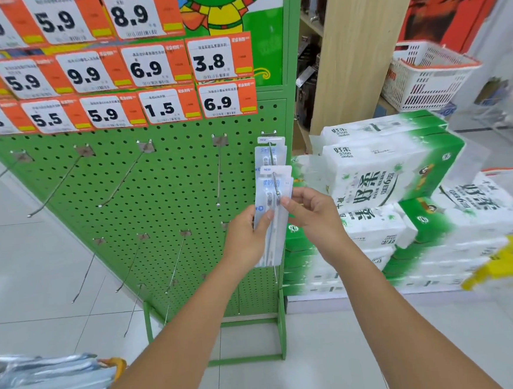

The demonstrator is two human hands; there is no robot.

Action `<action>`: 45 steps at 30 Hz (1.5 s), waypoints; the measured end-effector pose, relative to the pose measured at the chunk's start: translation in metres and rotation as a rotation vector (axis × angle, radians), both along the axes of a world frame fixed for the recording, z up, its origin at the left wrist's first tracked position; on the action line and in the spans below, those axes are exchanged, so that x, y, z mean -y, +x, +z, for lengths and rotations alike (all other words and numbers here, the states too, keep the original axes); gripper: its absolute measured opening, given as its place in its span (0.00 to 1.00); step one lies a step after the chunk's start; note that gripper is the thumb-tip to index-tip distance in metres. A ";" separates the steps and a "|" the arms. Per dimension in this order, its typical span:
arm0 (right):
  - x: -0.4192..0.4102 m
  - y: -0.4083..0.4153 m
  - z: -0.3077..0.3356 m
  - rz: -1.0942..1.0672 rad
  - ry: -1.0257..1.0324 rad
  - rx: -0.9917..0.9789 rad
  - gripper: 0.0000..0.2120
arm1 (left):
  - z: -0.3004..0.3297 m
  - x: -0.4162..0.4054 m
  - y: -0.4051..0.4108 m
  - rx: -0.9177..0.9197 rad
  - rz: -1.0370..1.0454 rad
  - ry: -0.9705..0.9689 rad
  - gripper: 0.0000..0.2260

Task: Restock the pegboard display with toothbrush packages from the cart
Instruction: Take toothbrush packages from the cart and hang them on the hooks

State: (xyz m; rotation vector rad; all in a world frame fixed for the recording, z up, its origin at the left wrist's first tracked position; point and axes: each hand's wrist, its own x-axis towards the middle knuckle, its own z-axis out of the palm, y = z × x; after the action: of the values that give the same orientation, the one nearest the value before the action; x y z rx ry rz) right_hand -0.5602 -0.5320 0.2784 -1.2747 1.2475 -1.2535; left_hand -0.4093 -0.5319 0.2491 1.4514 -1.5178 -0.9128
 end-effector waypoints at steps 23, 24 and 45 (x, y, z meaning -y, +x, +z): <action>-0.163 0.168 -0.182 1.017 0.642 -0.627 0.05 | -0.144 -0.263 0.227 -0.035 0.671 0.521 0.04; -0.173 0.195 -0.186 1.069 0.534 -0.670 0.06 | -0.144 -0.282 0.245 -0.037 0.771 0.516 0.03; -0.209 0.538 -0.216 0.972 -0.066 -0.905 0.04 | -0.185 -0.322 0.468 -0.386 1.334 0.456 0.31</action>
State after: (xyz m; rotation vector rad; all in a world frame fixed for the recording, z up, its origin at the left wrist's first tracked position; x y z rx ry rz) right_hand -0.0226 -0.3228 0.0626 -2.2244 0.8847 0.0247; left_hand 0.0586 -0.2097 0.0639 1.9695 0.1214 -0.5913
